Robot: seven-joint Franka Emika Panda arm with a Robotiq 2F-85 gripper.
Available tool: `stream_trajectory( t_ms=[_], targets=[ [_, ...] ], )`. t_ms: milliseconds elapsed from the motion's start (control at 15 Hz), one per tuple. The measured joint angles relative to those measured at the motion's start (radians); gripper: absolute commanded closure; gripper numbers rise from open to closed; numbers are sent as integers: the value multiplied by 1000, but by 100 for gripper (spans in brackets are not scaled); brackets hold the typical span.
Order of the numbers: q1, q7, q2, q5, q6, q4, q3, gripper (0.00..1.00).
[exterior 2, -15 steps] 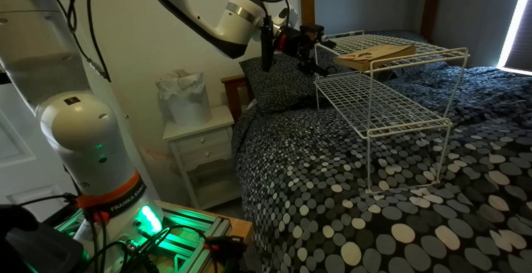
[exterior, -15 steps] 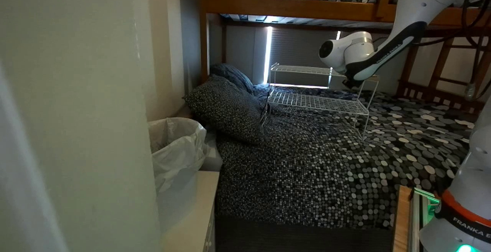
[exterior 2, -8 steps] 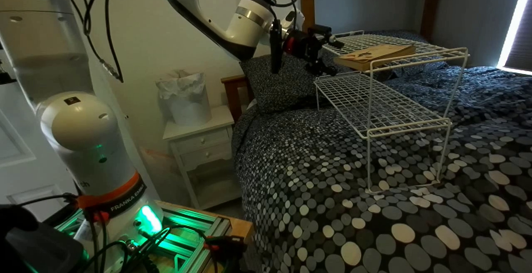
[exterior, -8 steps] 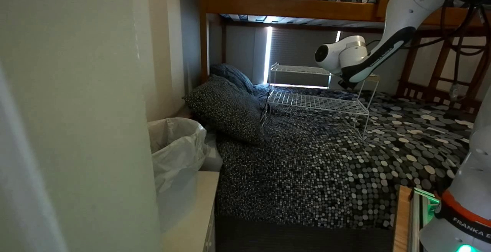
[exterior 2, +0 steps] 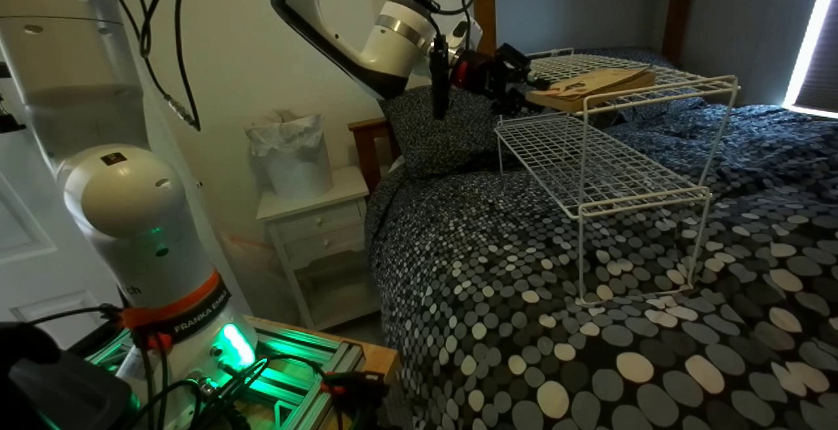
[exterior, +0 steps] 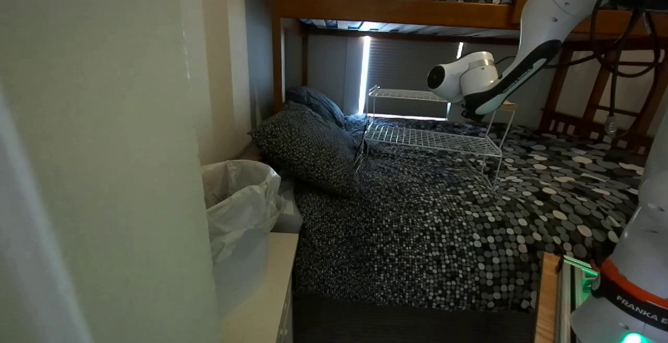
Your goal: Remove the book from the wire mesh rack of the shoe rack and put it on the bed
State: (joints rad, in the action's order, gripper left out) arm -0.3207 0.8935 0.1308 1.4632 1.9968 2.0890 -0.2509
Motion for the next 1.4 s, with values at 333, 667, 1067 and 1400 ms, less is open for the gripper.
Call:
stream_trajectory(
  t_ms=[333,667,1067,1400],
  targets=[
    [0,0,0,0,-10,-9,0,64],
    [19,-10,-7,-8,-113,-10,3,33],
    [52,-57,-20,-21,-252,-10,18,35],
    [52,-61,-4,-22,-258,-10,18,28]
  ],
)
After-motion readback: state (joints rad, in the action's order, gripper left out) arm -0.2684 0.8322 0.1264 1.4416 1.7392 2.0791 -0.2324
